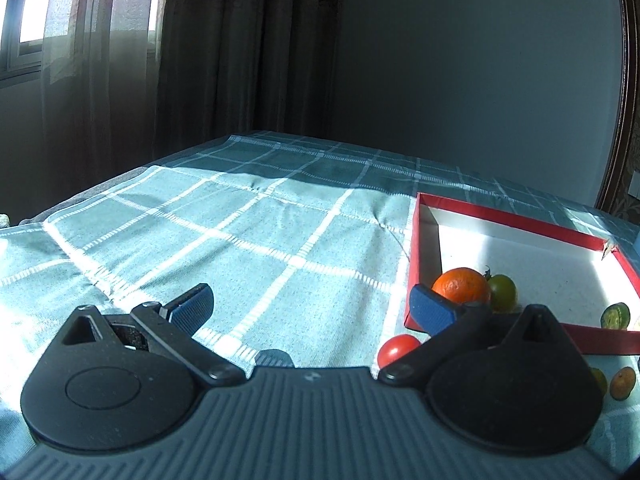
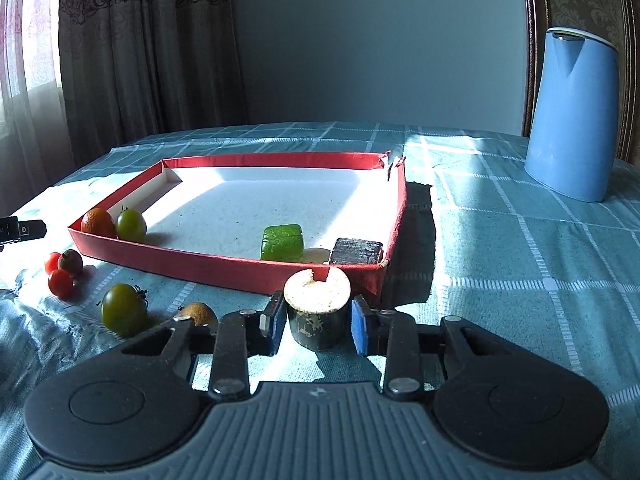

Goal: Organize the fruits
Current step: 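Carry the wooden stump over the tray and lower it inside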

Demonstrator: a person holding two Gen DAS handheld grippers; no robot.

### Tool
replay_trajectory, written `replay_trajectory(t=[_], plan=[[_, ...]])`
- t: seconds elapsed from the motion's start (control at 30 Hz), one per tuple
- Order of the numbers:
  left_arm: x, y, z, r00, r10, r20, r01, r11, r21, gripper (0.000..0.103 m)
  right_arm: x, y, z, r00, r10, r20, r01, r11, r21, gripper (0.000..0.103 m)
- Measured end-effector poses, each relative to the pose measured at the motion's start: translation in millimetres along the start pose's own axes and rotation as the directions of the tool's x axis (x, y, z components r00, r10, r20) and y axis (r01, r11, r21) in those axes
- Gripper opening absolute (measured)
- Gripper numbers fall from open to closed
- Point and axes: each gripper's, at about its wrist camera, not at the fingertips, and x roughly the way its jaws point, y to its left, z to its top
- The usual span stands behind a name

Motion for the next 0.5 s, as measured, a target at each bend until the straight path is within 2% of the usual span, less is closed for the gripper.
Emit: replay_trajectory(t=[0.27, 0.5], plan=[[3, -5, 0, 1.000, 0.021, -0.014, -0.021, 0.999, 0.027, 0.103, -12, 0, 6, 0.998, 0.028, 0.061, -0.028, 1.000, 0.007, 0.033], [5, -5, -1, 0.999, 0.031, -0.021, -0.030, 0.999, 0.036, 0.103, -12, -3, 41, 0.992, 0.023, 0.127, -0.022, 1.000, -0.008, 0.033]])
